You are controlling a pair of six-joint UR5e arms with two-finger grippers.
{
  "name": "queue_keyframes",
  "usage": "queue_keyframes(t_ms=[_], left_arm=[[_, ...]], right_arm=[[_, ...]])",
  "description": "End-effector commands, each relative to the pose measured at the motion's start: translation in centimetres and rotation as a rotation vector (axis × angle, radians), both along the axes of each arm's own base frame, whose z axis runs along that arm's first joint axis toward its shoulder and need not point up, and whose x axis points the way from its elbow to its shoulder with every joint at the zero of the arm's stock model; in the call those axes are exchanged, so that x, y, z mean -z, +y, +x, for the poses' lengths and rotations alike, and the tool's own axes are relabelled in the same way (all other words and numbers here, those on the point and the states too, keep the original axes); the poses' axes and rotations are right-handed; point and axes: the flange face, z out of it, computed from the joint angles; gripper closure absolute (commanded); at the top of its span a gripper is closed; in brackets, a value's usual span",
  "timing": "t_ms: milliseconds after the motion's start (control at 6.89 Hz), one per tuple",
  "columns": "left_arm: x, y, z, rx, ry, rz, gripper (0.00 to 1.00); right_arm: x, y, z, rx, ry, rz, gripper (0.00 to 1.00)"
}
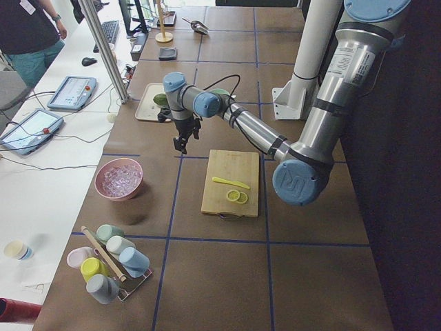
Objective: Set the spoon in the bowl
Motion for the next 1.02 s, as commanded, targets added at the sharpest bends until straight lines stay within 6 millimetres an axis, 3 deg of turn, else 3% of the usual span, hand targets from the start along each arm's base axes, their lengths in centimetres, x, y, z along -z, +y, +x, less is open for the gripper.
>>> queue_keyframes(t_ms=[0,145,290,435,726,871], left_arm=[[-8.5,2.2,-9.6,0.043,0.017,-0.069,0.00],[-12.9,3.7,-13.7,0.113,-0.004,-0.149,0.00],[-13.9,4.3,-14.1,0.121,-0.012,-0.170,0.00],[-14.5,4.3,-16.7,0.173,-0.009,-0.176,0.00],[-18.3,5.2,-22.3,0.274,0.000,-0.245,0.00],[-20.2,7.2,-23.7,0.256,0.017,-0.229,0.00]], right_arm=[[0.0,0.0,0.0,0.000,-0.001,-0.001,0.00],[-0.1,0.0,0.0,0.000,0.000,-0.002,0.00],[0.0,0.0,0.0,-0.001,-0.001,-0.002,0.00],[0.2,0.2,0.0,-0.003,-0.006,0.000,0.00],[0.4,0.2,-0.1,-0.003,-0.010,0.003,0.00],[0.2,0.3,-0.1,-0.002,-0.010,0.000,0.00]])
